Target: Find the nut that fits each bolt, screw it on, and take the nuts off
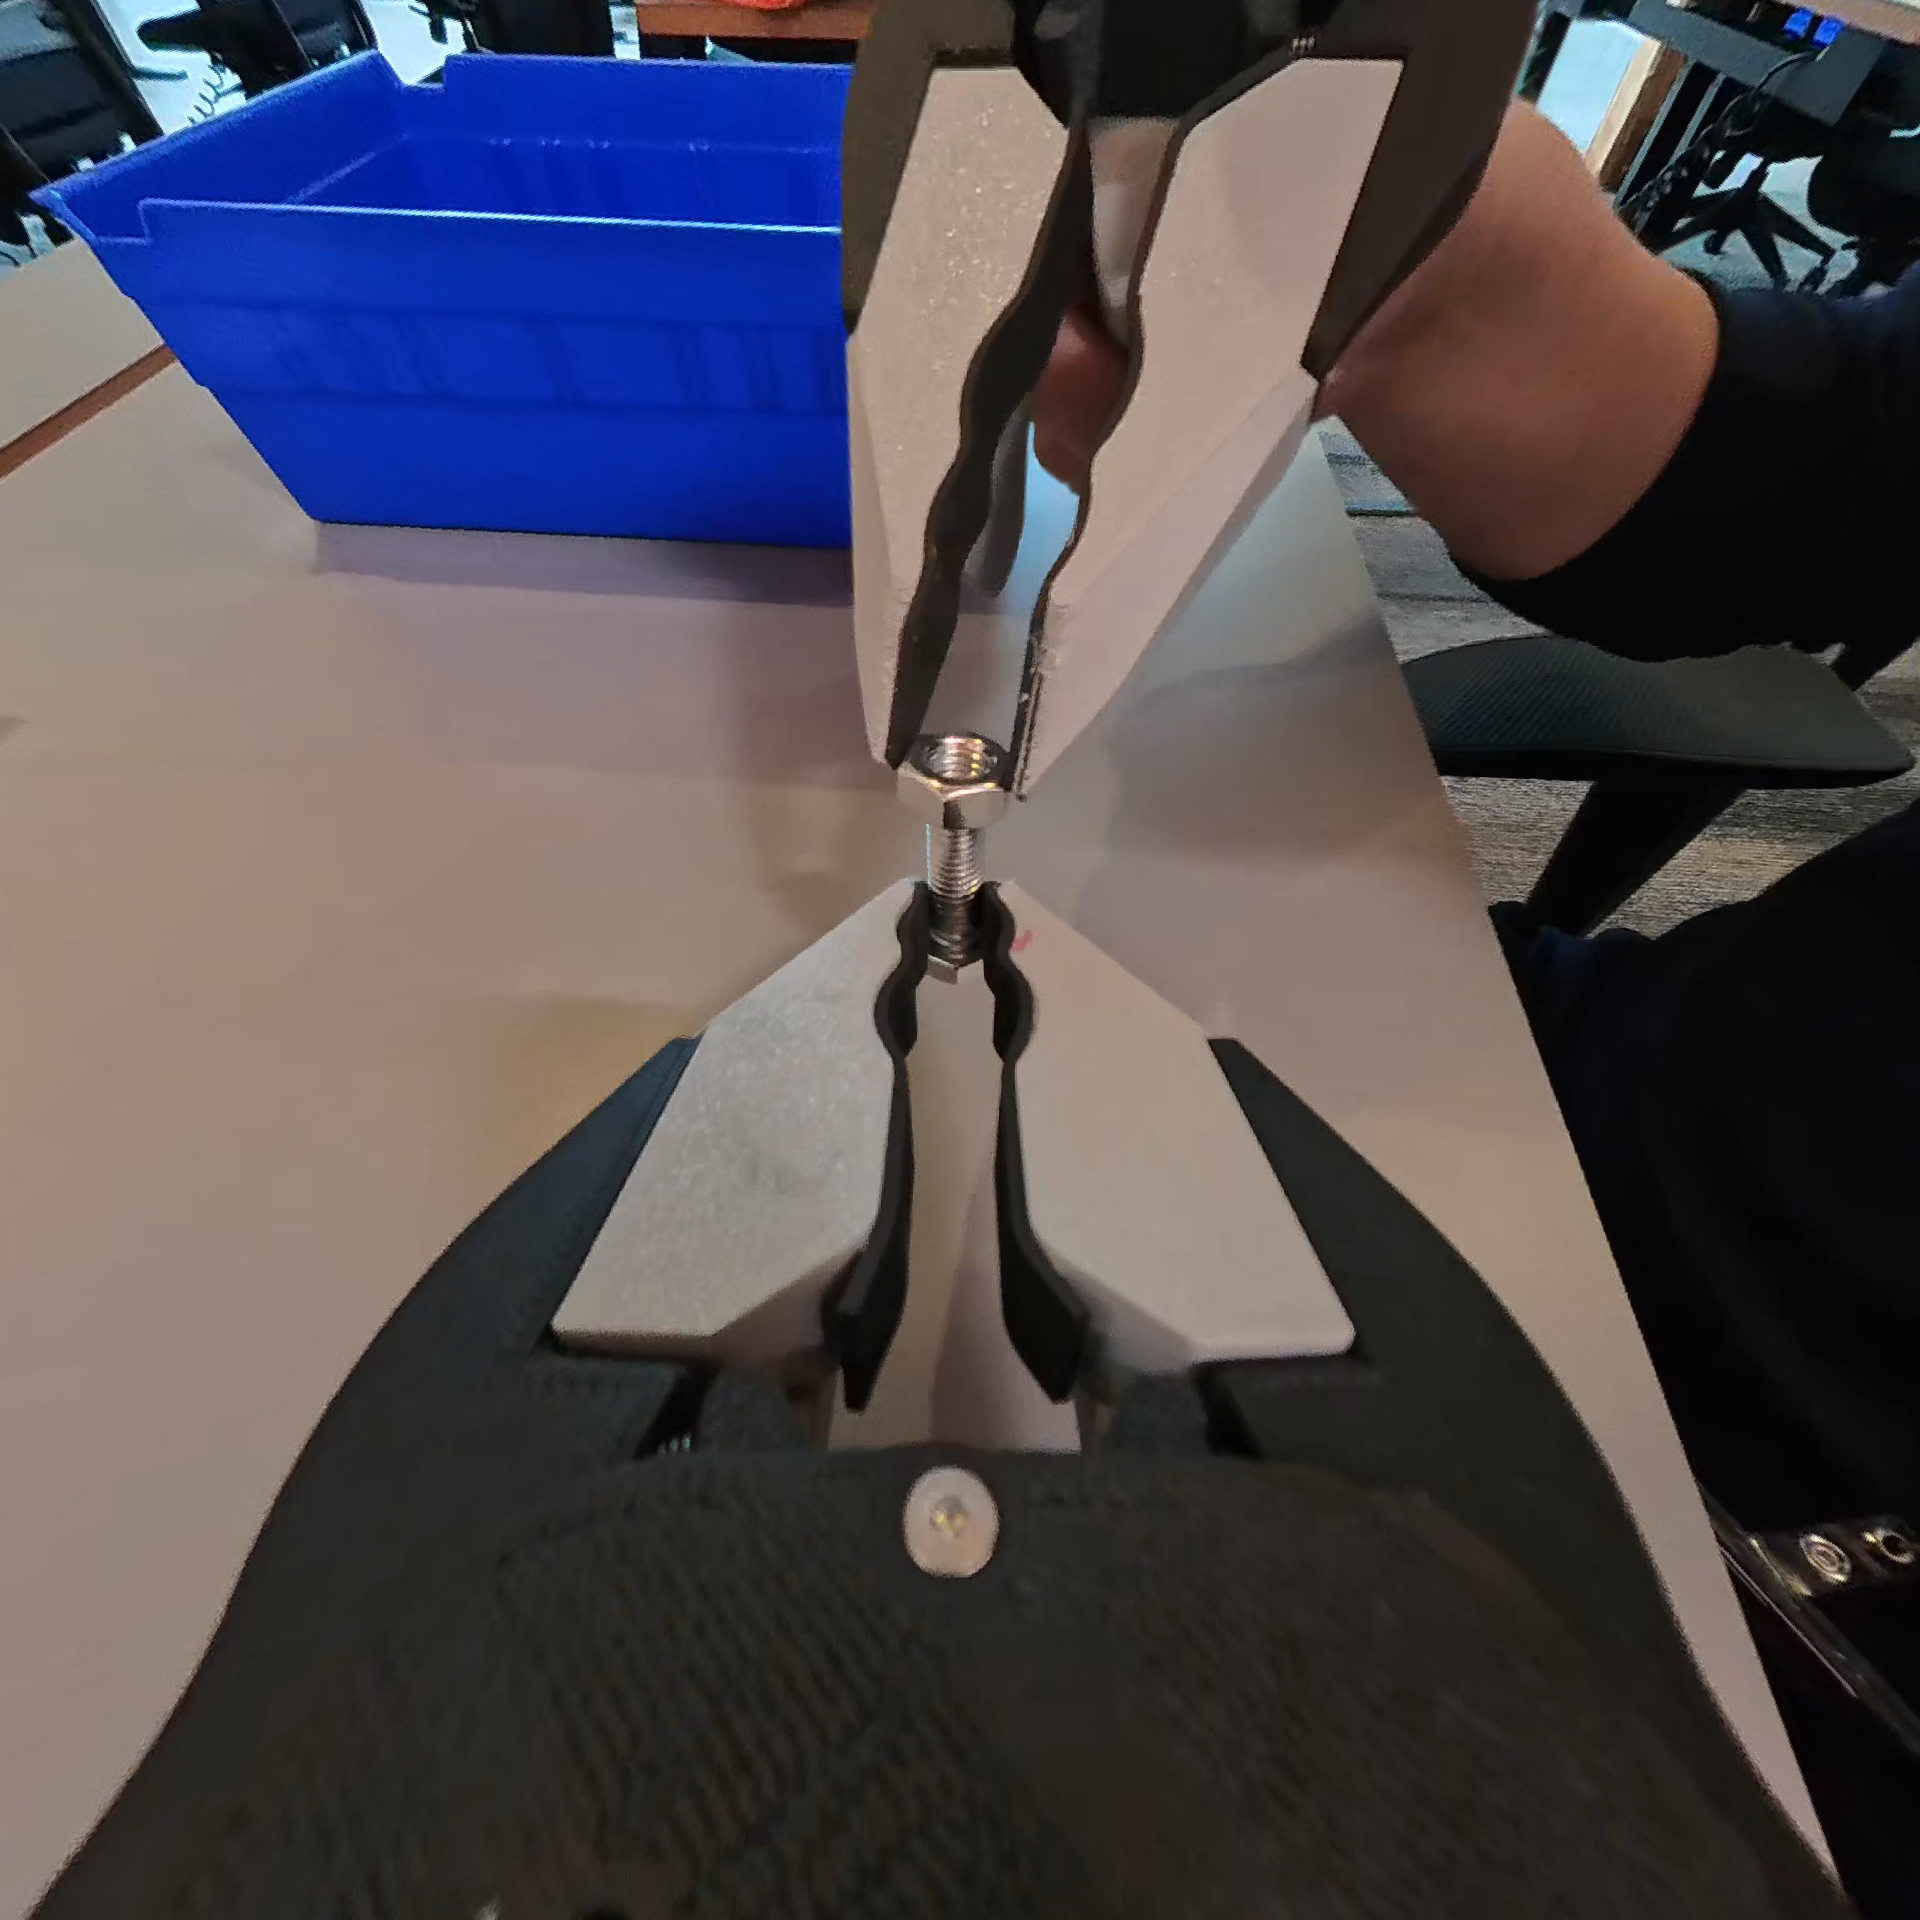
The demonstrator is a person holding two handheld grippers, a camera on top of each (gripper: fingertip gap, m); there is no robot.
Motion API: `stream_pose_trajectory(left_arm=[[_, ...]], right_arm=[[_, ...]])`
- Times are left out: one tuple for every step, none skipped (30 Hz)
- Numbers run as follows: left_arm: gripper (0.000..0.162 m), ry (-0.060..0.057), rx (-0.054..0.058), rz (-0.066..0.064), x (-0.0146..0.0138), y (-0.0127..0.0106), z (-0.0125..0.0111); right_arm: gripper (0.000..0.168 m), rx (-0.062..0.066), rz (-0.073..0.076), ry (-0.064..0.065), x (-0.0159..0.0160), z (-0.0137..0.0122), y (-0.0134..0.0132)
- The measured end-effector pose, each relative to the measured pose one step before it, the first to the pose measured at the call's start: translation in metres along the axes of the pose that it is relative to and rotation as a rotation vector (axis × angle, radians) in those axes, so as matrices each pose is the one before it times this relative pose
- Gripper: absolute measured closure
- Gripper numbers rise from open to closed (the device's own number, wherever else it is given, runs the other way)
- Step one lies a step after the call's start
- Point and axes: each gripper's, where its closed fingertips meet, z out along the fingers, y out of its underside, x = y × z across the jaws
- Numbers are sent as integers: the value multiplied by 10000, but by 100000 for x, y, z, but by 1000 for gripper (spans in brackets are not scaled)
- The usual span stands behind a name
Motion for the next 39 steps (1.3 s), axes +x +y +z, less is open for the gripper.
stream_pose_trajectory(left_arm=[[155, 39, 44, -25, 37, -62, -20], [155, 65, 65, -16, 78, -100, -39], [155, 108, 83, -10, 162, -131, -41], [155, 152, 83, 3, 238, -140, -46], [155, 182, 94, 34, 309, -159, -53], [155, 299, 101, 30, 482, -147, -27], [155, 401, 105, -7, 636, -160, -14], [155, 345, 115, 25, 590, -180, 27], [155, 395, 103, 59, 683, -162, 24], [155, 493, 119, 36, 836, -201, 17], [155, 454, 193, 49, 804, -332, -1], [155, 422, 183, 68, 776, -314, -11], [155, 404, 118, 50, 726, -228, -12], [155, 255, 42, 33, 478, -85, 27], [155, 154, -62, 49, 307, 82, 82], [155, 172, -103, 50, 318, 170, 128], [155, 138, -63, 39, 266, 132, 156], [155, 131, -55, 20, 226, 119, 148], [155, 128, -61, -12, 200, 125, 128], [155, 17, -51, -12, -4, 119, 85], [155, -34, -46, -1, -62, 99, 27], [155, -6, -18, -5, -19, 34, -12], [155, 7, 26, 2, 12, -44, -28], [155, 12, 31, 8, 24, -62, -20], [155, 12, 3, 14, 46, -28, -9], [155, -3, -16, 26, 20, -1, 15], [155, 2, -20, 19, 29, 20, 30], [155, 25, -18, 11, 59, 15, 38], [155, 28, -16, 7, 59, 22, 35], [155, 10, 0, 6, 30, -14, 20], [155, 9, 19, 2, 21, -29, -9], [155, 16, 16, -2, 29, -44, -23], [155, -5, 24, 11, 4, -44, -15], [155, 6, 14, 1, 11, -22, -20], [155, -2, -9, -6, 1, 10, 7], [155, 4, -20, 9, 16, 39, 27], [155, -1, -6, 2, -5, 15, 12], [155, -13, 3, -3, -16, -5, 2], [155, -11, 1, -1, -21, -9, -10]], right_arm=[[153, 126, -39, 50, -28, -51, -49], [153, 145, -108, 3, -69, -84, -86], [152, 159, -144, -32, -96, -145, -116], [147, 190, -163, -72, -89, -230, -178], [145, 266, -176, -175, -192, -329, -328], [145, 380, -241, -321, -367, -422, -499], [145, 392, -287, -392, -429, -476, -515], [145, 310, -271, -443, -481, -451, -384], [145, 248, -270, -530, -680, -396, -301], [145, 275, -314, -631, -965, -340, -306], [147, 231, -280, -619, -1007, -218, -216], [147, 77, -149, -502, -847, -52, -5], [147, -21, -69, -322, -579, 102, 112], [146, -7, -76, -176, -391, 228, 100], [144, -16, -96, -95, -282, 299, 120], [143, -26, -91, -27, -140, 308, 130], [142, 18, -55, -40, -114, 278, 78], [141, 58, -18, -130, -216, 246, 33], [142, 71, -4, -181, -272, 205, 10], [142, 85, -17, -169, -250, 158, -13], [144, 43, -24, -86, -134, 122, 27], [147, -19, -29, -9, -7, 99, 99], [147, -33, -30, -11, -25, 70, 102], [148, -18, -24, 2, 5, 50, 70], [148, 11, -15, 26, 42, 31, -1], [148, 27, -2, -15, -17, 3, -22], [148, 22, 5, -19, -6, 4, -16], [148, 16, 0, -5, 24, 8, -19], [148, 1, -3, -14, 1, 11, 17], [148, -4, -2, -52, -68, 26, 29], [149, -1, -2, -16, -9, 42, 32], [149, 1, -7, 6, 4, 42, 38], [150, -14, -5, -51, -91, 51, 63], [150, -3, -2, 2, -6, 49, 41], [152, 5, -8, 52, 72, 30, 17], [153, 0, 0, 20, 42, 24, 36], [153, 5, 14, -13, -12, 23, 10], [153, 15, 20, 10, 28, 22, -2], [153, 20, 11, 24, 34, 21, -8]])
